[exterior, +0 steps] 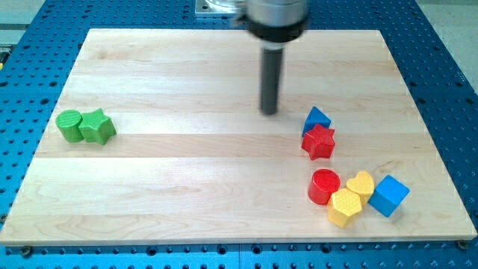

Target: Place the arm at the bottom right corner

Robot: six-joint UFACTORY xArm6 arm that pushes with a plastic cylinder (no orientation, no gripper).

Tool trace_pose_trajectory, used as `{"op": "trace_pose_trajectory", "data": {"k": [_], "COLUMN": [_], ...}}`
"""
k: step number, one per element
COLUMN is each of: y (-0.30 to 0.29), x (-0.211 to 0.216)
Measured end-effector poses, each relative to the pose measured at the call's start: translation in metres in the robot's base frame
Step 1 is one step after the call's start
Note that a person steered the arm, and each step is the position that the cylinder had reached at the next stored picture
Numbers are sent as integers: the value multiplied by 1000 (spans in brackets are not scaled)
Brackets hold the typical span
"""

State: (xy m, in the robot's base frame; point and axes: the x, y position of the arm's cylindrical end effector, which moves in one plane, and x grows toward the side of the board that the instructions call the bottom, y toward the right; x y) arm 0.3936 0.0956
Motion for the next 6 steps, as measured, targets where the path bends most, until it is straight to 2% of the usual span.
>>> {"op": "trace_pose_trajectory", "data": {"k": [1, 2, 4, 5, 6], "y": [87, 144, 208, 175, 129], "x": [11, 52, 129, 206, 224]}}
